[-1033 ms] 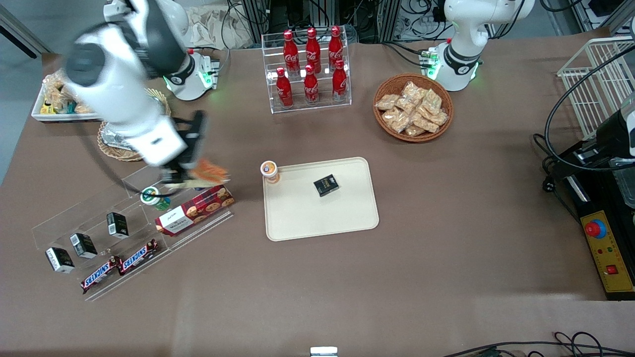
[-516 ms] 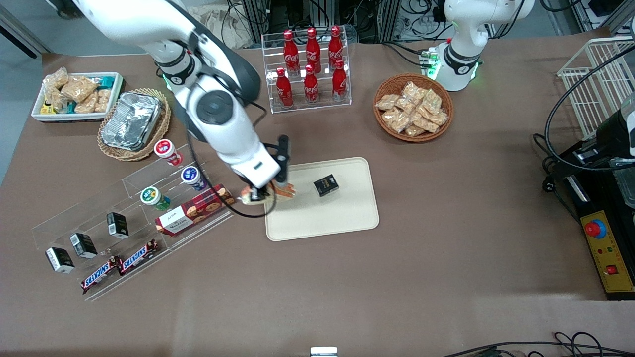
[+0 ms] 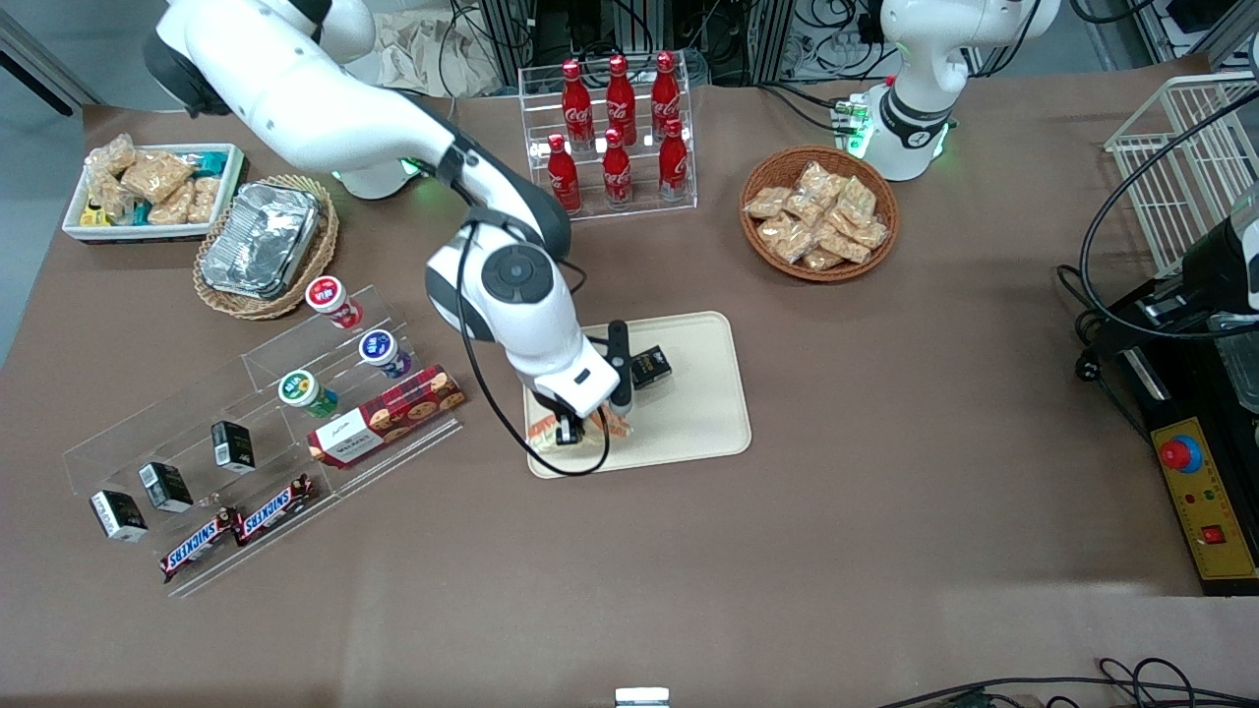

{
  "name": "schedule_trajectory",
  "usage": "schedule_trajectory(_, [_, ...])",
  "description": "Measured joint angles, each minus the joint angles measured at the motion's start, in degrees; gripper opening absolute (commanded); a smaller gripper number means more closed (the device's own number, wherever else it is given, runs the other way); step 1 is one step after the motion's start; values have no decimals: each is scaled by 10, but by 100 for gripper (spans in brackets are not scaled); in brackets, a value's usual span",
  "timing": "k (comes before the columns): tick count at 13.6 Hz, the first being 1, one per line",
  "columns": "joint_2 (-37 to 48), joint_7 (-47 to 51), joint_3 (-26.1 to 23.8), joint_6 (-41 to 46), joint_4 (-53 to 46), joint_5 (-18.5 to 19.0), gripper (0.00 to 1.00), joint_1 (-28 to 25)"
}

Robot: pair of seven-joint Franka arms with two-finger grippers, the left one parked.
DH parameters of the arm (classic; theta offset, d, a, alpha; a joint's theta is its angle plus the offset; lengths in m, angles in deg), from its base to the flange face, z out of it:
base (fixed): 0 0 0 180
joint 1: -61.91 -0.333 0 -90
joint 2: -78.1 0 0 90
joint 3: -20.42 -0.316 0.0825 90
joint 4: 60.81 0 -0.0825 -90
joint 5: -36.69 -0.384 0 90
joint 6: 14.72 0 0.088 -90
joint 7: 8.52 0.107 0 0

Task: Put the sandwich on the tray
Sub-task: 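Lift the sandwich and carry it over the cream tray, then lower the sandwich onto the tray beside the black box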

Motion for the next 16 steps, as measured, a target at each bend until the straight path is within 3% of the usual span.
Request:
schedule_trajectory(6, [-75,-2,40,-94,-6,10,0,-34])
schedule_trajectory(16, [-88,60,59,-96,-12,11,0,-111])
